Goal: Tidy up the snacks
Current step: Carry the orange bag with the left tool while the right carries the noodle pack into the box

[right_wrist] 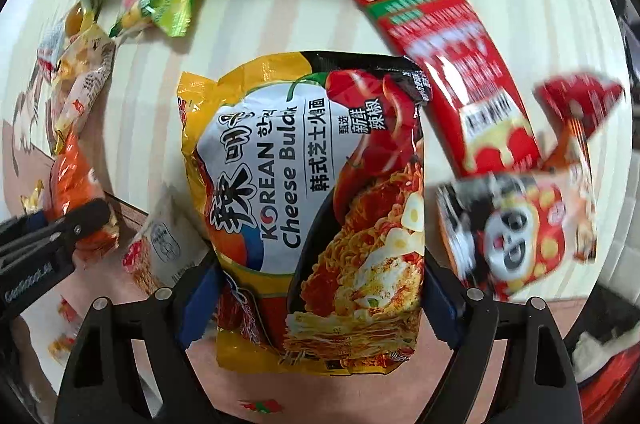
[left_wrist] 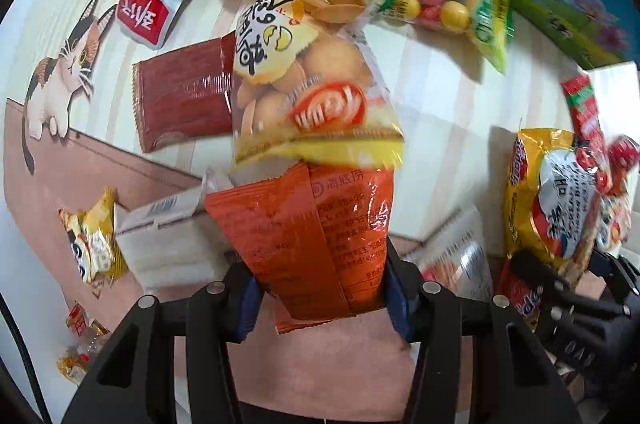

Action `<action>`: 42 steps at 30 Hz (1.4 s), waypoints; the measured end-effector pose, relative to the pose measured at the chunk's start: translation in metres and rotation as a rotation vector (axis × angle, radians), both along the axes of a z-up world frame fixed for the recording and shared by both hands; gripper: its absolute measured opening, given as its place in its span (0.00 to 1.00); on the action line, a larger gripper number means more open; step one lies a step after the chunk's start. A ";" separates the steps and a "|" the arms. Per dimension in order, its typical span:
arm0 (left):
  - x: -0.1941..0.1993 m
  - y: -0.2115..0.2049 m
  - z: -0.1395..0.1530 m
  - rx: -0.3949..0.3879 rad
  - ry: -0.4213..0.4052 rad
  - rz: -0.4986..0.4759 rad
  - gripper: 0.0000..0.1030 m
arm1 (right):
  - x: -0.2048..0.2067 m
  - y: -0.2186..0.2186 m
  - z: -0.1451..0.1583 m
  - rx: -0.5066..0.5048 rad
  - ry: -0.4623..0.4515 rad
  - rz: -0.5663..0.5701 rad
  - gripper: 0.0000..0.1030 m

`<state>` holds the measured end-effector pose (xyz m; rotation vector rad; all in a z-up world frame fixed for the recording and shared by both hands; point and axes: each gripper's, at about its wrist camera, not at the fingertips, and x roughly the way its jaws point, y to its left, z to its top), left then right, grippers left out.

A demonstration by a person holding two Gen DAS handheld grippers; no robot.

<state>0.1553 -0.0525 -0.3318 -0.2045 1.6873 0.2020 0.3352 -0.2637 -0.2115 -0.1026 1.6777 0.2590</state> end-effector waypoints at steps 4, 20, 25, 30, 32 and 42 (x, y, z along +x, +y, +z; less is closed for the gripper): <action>-0.037 -0.009 0.029 0.009 -0.039 -0.032 0.47 | -0.017 -0.017 -0.011 0.088 0.019 -0.079 0.86; 0.062 -0.053 0.196 -0.065 -0.304 -0.212 0.47 | -0.072 -0.056 0.045 0.398 -0.175 -0.222 0.86; 0.169 -0.044 0.205 -0.052 -0.312 -0.286 0.47 | -0.017 -0.043 0.045 0.378 -0.251 -0.240 0.86; 0.248 -0.026 0.180 -0.068 -0.266 -0.302 0.47 | 0.049 -0.028 0.001 0.327 -0.245 -0.289 0.86; 0.281 -0.020 0.160 -0.076 -0.233 -0.307 0.47 | 0.066 -0.019 -0.021 0.304 -0.229 -0.297 0.86; 0.361 -0.014 0.076 -0.087 -0.071 -0.330 0.47 | 0.115 0.021 -0.144 0.176 -0.128 -0.312 0.86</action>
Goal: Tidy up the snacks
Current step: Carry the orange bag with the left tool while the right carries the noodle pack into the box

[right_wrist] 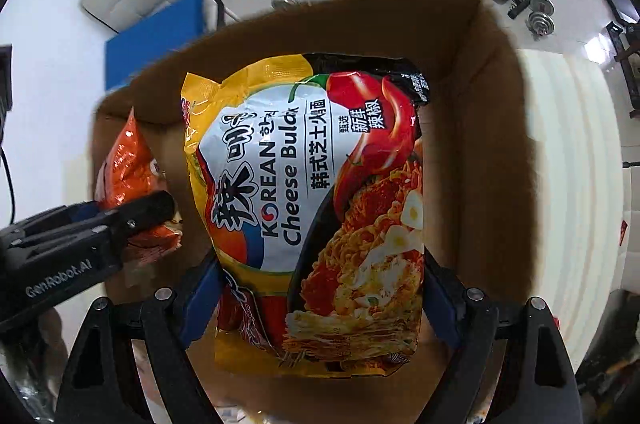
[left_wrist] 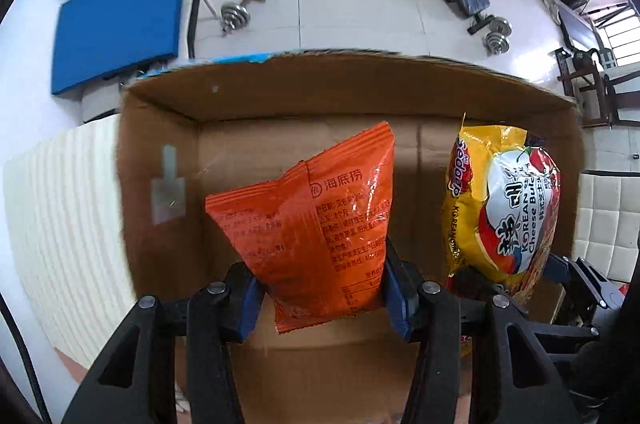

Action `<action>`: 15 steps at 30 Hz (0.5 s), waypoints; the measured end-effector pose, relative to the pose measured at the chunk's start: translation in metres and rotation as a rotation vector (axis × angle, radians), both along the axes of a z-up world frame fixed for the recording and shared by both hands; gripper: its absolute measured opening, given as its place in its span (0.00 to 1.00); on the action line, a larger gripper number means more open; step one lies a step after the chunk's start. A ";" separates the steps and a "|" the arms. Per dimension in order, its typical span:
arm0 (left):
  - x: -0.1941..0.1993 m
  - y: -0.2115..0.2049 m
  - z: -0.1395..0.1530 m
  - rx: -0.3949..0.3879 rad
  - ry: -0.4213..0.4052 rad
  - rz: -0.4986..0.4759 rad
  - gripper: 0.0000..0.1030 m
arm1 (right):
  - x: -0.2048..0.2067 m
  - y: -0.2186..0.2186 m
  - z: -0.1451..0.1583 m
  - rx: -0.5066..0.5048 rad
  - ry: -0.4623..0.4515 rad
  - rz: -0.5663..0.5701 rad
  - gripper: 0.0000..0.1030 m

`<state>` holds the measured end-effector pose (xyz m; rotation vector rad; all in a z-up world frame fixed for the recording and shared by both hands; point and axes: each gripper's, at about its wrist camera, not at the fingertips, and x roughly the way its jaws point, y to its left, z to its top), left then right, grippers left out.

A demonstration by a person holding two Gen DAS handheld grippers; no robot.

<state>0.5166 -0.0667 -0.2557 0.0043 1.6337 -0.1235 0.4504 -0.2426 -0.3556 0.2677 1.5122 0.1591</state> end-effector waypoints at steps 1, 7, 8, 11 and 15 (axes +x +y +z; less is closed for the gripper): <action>0.003 0.000 -0.006 0.002 0.011 -0.002 0.47 | 0.001 0.002 -0.002 -0.004 0.017 -0.002 0.86; 0.005 -0.005 -0.029 -0.004 0.058 -0.014 0.48 | 0.012 0.012 -0.019 -0.011 0.065 0.000 0.87; 0.005 -0.006 -0.031 0.001 0.059 -0.021 0.48 | 0.008 0.012 -0.026 -0.010 0.077 -0.003 0.87; 0.003 -0.010 -0.033 0.024 0.055 -0.047 0.48 | 0.015 0.017 -0.037 -0.030 0.078 0.003 0.89; -0.002 -0.007 -0.026 0.031 0.016 -0.037 0.68 | 0.015 0.032 -0.014 -0.060 0.035 0.027 0.96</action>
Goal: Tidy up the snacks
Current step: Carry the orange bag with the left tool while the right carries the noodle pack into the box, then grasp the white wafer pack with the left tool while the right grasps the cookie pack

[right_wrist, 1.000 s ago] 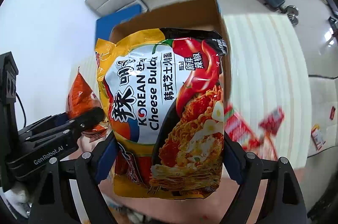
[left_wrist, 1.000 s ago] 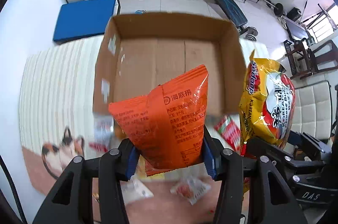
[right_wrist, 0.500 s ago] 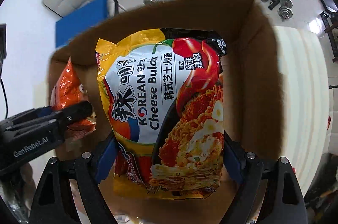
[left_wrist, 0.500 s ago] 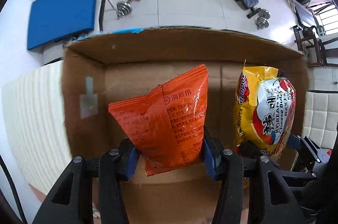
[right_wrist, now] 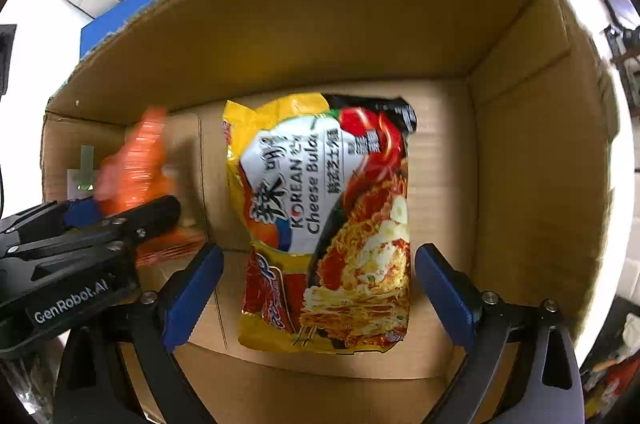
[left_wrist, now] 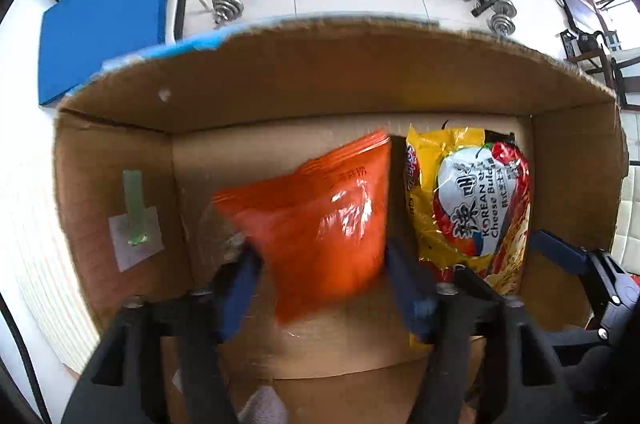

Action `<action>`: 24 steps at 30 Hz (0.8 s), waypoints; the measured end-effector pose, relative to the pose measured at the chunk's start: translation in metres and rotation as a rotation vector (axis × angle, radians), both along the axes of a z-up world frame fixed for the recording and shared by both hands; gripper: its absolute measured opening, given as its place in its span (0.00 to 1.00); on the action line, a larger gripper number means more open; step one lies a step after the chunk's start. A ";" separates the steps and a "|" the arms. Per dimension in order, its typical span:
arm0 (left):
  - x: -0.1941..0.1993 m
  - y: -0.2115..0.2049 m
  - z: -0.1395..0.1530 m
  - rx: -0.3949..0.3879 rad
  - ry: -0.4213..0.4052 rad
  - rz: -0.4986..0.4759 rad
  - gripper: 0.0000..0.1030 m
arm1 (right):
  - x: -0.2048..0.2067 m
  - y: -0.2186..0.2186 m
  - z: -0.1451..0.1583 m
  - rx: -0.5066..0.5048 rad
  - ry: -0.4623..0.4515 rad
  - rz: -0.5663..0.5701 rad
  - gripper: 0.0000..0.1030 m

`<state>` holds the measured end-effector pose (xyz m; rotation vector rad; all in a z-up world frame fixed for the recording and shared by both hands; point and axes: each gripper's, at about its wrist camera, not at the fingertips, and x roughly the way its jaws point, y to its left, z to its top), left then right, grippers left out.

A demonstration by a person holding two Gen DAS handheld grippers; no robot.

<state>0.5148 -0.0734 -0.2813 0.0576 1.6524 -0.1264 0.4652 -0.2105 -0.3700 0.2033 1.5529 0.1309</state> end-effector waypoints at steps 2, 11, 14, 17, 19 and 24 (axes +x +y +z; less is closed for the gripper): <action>-0.002 0.002 0.007 -0.012 -0.013 0.011 0.84 | -0.011 0.001 0.004 -0.038 -0.026 0.016 0.96; -0.035 0.017 0.052 -0.064 -0.078 0.062 0.88 | -0.063 -0.002 0.029 -0.073 -0.103 0.036 0.97; -0.053 0.019 0.071 -0.072 -0.112 0.071 0.88 | -0.077 -0.007 0.081 -0.045 -0.127 0.043 0.97; -0.082 0.025 0.095 -0.083 -0.160 0.085 0.88 | -0.095 -0.005 0.138 -0.014 -0.158 0.054 0.97; -0.107 0.026 0.112 -0.071 -0.195 0.089 0.87 | -0.105 -0.002 0.178 0.005 -0.179 0.067 0.97; -0.187 0.037 0.130 0.003 -0.269 0.067 0.88 | -0.162 0.004 0.209 0.023 -0.170 0.154 0.98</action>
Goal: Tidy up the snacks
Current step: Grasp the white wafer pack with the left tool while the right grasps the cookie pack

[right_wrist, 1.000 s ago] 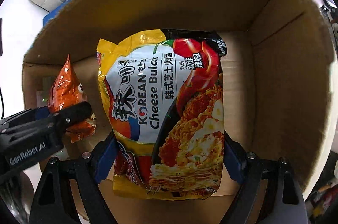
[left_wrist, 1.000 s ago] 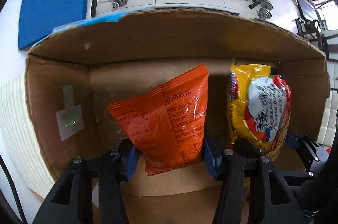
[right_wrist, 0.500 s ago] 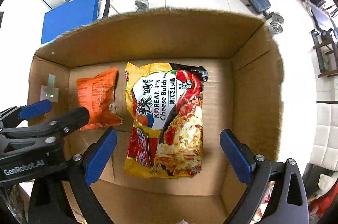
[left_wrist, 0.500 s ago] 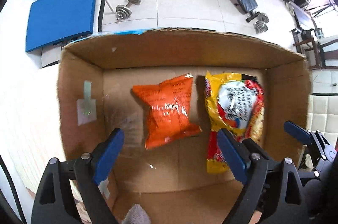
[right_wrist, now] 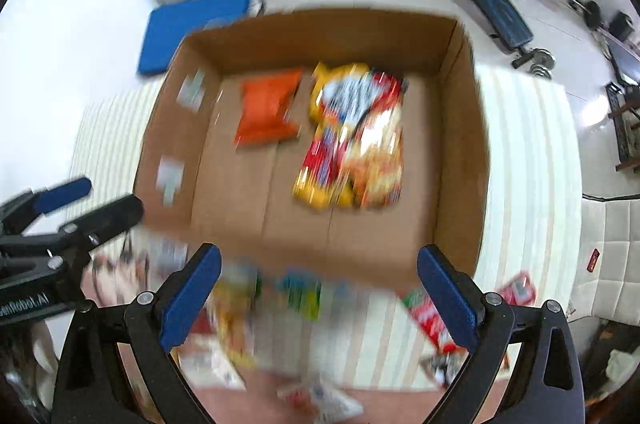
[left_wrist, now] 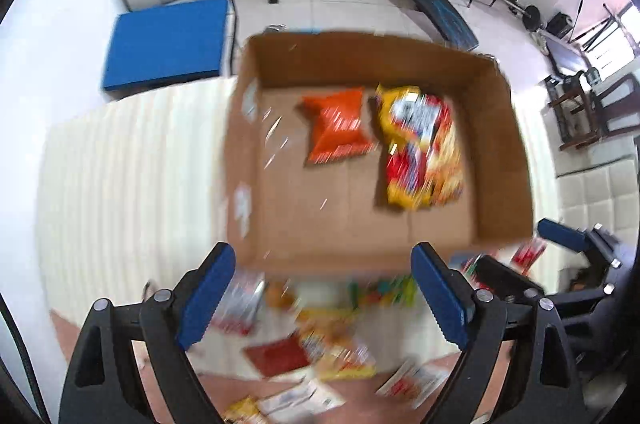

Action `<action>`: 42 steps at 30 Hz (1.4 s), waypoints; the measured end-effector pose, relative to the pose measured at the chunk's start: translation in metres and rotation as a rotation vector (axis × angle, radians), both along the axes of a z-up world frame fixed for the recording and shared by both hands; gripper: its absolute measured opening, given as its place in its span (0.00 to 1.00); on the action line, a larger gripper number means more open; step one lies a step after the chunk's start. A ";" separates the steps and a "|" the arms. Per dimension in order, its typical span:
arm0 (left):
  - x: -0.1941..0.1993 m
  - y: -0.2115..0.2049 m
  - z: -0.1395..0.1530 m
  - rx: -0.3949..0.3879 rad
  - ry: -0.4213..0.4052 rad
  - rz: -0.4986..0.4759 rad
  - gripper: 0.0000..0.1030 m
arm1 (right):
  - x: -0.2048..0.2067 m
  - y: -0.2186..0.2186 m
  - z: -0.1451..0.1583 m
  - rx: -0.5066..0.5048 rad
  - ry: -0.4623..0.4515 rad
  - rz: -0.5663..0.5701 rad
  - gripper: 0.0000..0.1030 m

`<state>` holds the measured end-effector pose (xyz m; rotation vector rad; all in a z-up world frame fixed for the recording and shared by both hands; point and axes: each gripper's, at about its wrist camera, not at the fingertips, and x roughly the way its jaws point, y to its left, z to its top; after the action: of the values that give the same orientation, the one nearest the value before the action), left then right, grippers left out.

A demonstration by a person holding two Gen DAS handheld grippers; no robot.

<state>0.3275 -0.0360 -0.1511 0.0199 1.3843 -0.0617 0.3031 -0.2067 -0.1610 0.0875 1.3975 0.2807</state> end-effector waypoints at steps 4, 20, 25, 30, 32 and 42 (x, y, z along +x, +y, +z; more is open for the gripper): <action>-0.080 0.015 -0.025 0.062 0.066 -0.036 0.88 | -0.067 0.006 -0.010 -0.007 0.081 0.089 0.98; -0.230 -0.006 -0.200 0.349 0.393 -0.414 0.88 | -0.207 0.027 -0.149 -0.179 0.341 0.322 0.98; -0.218 0.003 -0.202 0.271 0.424 -0.272 0.61 | -0.216 0.032 -0.178 -0.210 0.352 0.343 0.98; -0.211 0.025 -0.199 0.150 0.476 -0.013 0.57 | -0.227 0.038 -0.194 -0.224 0.346 0.369 0.97; -0.211 0.041 -0.199 0.075 0.516 0.135 0.57 | -0.233 0.039 -0.201 -0.234 0.342 0.355 0.87; -0.221 0.078 -0.195 -0.029 0.538 0.278 0.58 | -0.247 -0.024 -0.230 0.041 0.597 -0.178 0.80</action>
<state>0.1069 0.0417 -0.3458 -0.2284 1.9106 0.1567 0.0565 -0.2309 -0.3908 0.3499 1.9617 0.1367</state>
